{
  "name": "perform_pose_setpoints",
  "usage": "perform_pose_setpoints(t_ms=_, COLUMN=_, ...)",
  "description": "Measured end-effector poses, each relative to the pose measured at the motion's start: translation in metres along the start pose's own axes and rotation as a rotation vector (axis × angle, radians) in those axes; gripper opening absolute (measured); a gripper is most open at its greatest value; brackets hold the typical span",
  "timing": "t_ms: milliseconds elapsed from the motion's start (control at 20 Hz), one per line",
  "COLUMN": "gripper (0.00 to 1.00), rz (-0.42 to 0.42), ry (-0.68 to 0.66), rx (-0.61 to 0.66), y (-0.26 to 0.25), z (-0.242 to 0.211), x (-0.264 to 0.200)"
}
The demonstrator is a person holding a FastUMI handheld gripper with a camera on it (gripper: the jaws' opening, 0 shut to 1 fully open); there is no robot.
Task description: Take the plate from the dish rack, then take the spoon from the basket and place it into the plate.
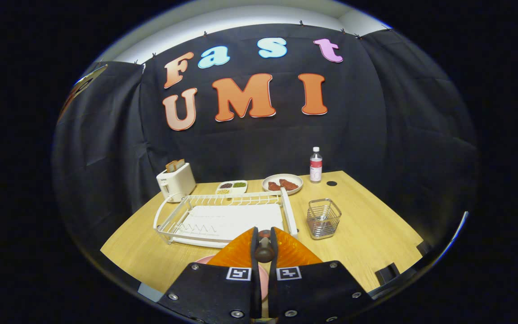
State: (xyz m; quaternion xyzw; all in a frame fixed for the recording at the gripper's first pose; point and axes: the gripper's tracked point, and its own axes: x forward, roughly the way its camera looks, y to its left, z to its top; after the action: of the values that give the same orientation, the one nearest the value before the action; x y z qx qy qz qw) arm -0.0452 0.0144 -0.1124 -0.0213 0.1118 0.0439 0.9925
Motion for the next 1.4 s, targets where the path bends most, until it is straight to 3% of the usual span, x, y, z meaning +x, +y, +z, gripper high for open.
perform_pose_setpoints(t_ms=400, gripper=0.06, rz=0.137, ry=0.09, rx=0.021, y=0.057, z=-0.065, x=0.006)
perform_pose_setpoints(t_ms=800, gripper=0.06, rz=0.158, ry=0.117, rx=-0.017, y=0.061, z=-0.11, x=0.032)
perform_pose_setpoints(t_ms=1000, gripper=0.13, rz=0.157, ry=0.153, rx=-0.025, y=0.061, z=-0.123, x=0.033)
perform_pose_setpoints(t_ms=1100, gripper=0.26, rz=0.146, ry=0.192, rx=-0.024, y=0.058, z=-0.129, x=0.032)
perform_pose_setpoints(t_ms=1150, gripper=0.44, rz=0.137, ry=0.197, rx=-0.025, y=0.054, z=-0.128, x=0.032)
perform_pose_setpoints(t_ms=1250, gripper=0.65, rz=0.123, ry=0.195, rx=-0.024, y=0.049, z=-0.122, x=0.031)
perform_pose_setpoints(t_ms=1400, gripper=0.86, rz=0.102, ry=0.177, rx=-0.011, y=0.041, z=-0.104, x=0.033)
